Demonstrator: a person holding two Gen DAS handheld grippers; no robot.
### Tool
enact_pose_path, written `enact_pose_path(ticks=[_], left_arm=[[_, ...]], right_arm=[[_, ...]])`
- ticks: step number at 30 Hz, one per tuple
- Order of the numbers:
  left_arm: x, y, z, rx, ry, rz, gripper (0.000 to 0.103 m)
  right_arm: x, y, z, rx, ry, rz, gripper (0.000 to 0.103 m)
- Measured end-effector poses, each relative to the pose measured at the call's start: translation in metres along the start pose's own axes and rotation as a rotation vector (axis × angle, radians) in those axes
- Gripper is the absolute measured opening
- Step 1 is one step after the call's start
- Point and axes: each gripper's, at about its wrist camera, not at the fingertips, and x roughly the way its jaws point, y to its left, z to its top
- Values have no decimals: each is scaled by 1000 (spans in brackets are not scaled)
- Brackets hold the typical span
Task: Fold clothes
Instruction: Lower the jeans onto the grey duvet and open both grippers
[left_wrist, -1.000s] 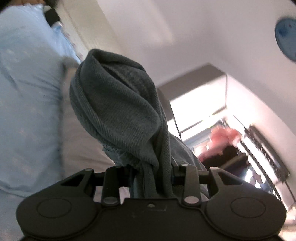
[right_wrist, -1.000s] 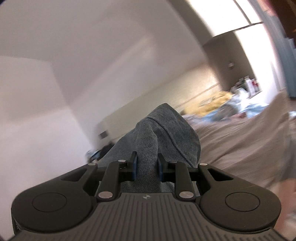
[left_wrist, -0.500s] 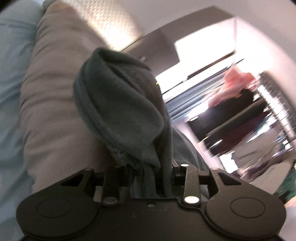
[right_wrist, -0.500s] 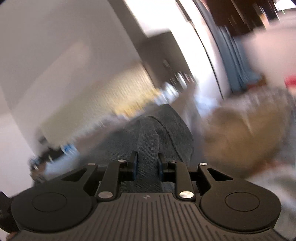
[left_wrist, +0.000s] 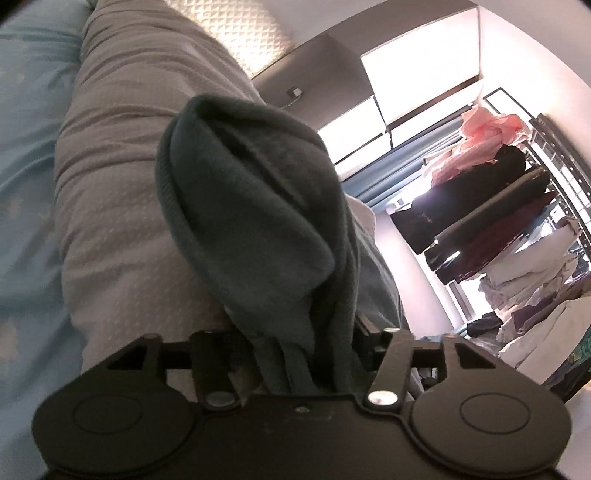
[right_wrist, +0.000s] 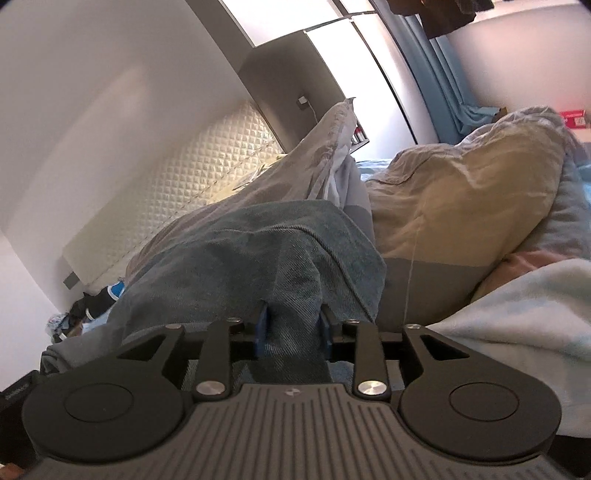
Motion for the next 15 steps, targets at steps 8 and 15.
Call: enact_pose_path(ticks=[8, 15], left_arm=[[-40, -39, -6, 218, -40, 139, 76], [-109, -53, -13, 401, -92, 246, 82]], right_arm=[[-36, 15, 15, -125, -49, -65, 35], [-65, 49, 15, -200, -75, -28, 35]])
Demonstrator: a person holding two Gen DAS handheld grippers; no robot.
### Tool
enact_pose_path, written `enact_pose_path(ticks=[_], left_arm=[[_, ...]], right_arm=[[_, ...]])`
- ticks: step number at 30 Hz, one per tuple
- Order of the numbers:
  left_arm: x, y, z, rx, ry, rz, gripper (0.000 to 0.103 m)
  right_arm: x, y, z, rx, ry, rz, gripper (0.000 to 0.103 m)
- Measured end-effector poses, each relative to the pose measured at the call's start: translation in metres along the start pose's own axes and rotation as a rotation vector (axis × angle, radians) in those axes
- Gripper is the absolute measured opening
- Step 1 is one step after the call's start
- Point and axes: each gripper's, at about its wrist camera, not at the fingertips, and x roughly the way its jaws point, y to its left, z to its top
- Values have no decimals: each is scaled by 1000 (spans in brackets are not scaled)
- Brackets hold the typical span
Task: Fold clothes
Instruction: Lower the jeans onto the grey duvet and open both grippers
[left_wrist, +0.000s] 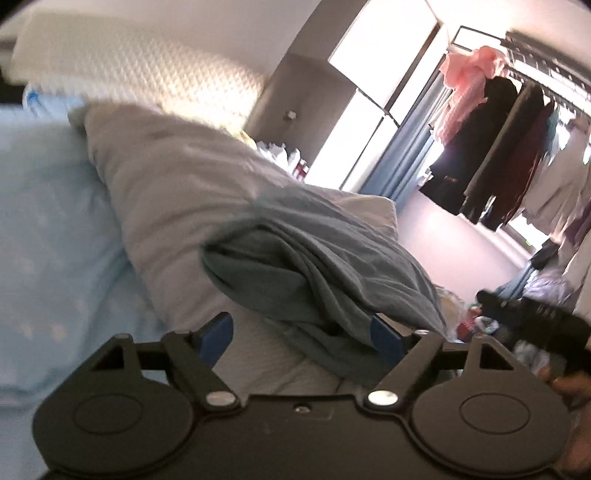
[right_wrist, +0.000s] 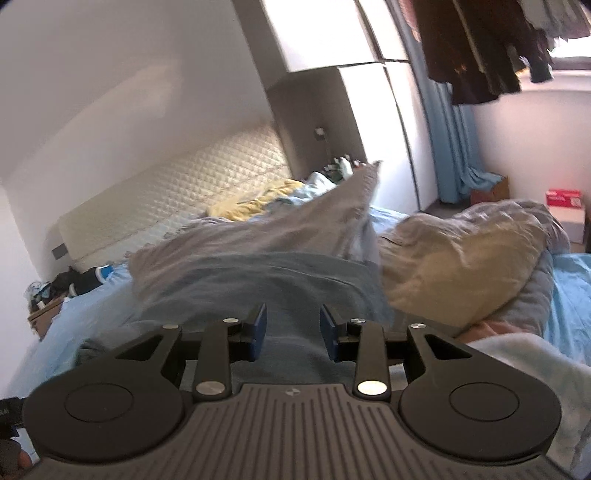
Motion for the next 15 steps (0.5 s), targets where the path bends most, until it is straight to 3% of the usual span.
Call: enact_pose_path(ticks=[5, 15], left_arm=[[-51, 13, -10, 70, -53, 99, 86], [-165, 40, -16, 87, -178, 306, 91]], right_arm=[[-20, 43, -4, -51, -9, 74, 35], [-70, 143, -36, -137, -10, 253, 35]])
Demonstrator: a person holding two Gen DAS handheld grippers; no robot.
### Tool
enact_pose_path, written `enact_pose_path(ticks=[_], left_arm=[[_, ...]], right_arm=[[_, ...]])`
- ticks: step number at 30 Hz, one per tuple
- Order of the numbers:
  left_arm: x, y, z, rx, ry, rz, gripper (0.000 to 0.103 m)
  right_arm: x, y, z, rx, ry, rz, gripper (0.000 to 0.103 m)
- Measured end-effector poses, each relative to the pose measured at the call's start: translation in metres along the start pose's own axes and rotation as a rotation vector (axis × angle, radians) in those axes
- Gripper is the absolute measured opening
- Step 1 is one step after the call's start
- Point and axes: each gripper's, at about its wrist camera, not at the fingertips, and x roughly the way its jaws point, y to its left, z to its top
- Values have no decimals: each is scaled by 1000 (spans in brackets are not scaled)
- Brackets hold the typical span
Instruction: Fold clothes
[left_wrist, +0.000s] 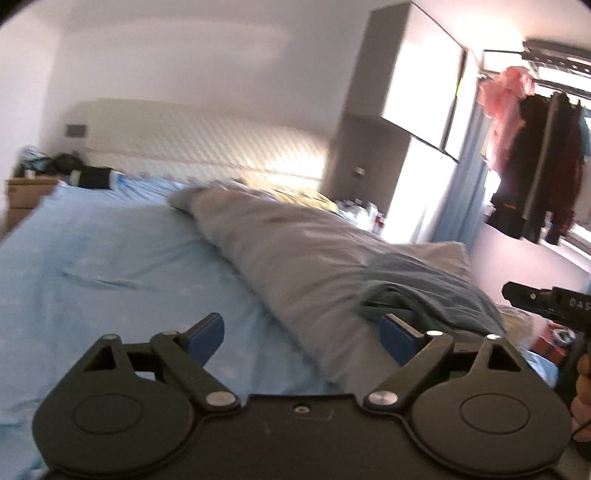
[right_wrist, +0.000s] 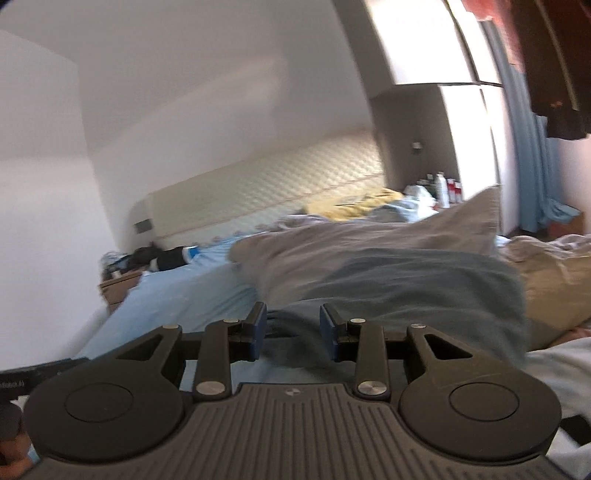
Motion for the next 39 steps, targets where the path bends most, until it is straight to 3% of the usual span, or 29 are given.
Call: enact_pose_path(ticks=[3, 10, 17, 22, 25, 31, 39], left_arm=[[-31, 20, -5, 16, -29, 68, 92], [-94, 62, -18, 32, -50, 148, 94], [-140, 91, -40, 47, -75, 261, 97], [-161, 102, -67, 32, -82, 327, 98], [-165, 102, -87, 33, -75, 370, 98], [-164, 103, -130, 24, -11, 427, 98], [-170, 110, -154, 5, -6, 470, 101]], right_arm=[[-6, 31, -11, -22, 8, 50, 35], [-20, 90, -40, -62, 27, 140, 35], [-32, 140, -68, -118, 28, 186, 35], [-49, 162, -94, -108, 20, 217, 37], [-53, 169, -119, -84, 56, 218, 41], [-57, 192, -172, -176, 157, 211, 43], [-73, 201, -180, -256, 169, 176, 68]])
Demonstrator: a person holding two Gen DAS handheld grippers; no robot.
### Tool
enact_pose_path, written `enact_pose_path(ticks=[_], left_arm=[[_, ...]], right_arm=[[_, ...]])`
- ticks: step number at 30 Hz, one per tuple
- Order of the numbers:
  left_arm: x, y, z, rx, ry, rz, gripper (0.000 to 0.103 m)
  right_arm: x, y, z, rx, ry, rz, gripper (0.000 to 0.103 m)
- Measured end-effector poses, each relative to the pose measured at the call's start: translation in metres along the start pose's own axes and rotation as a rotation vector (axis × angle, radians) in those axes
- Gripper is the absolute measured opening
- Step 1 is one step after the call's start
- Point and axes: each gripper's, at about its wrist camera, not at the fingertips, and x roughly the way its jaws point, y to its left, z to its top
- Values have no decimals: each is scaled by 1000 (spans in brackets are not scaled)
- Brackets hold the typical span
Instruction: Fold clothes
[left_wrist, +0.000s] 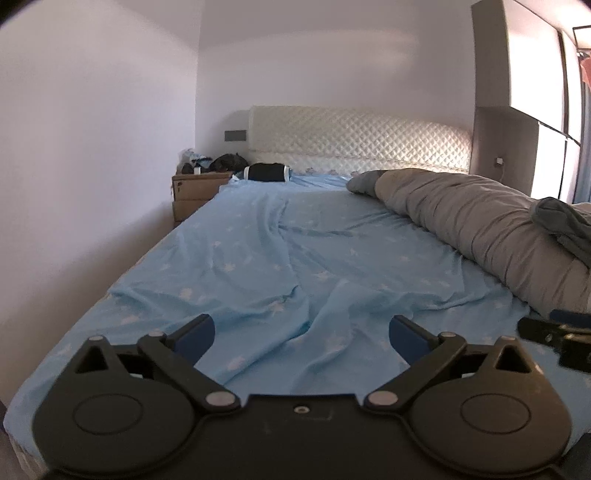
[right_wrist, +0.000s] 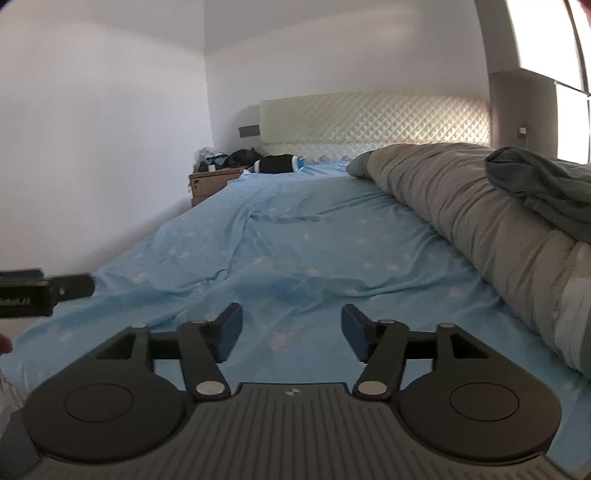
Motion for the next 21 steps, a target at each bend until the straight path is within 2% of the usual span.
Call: enact_pose_path(ticks=[2, 7, 9, 11, 16, 21], left_arm=[[0, 0, -2, 2, 1, 16, 102], [0, -3, -4, 19, 14, 11, 103], [1, -3, -4, 22, 16, 8, 103], [3, -2, -4, 20, 28, 17, 103], [5, 3, -5, -3, 35, 17, 103], [7, 0, -6, 19, 41, 22, 103]], right_arm=[[-2, 1, 0, -1, -12, -17, 77], [-3, 6, -6, -15, -16, -39, 80], [-2, 8, -10, -23, -13, -44, 90], [1, 8, -12, -19, -10, -46, 95], [0, 6, -19, 4, -2, -53, 100], [4, 5, -24, 8, 22, -74, 103]])
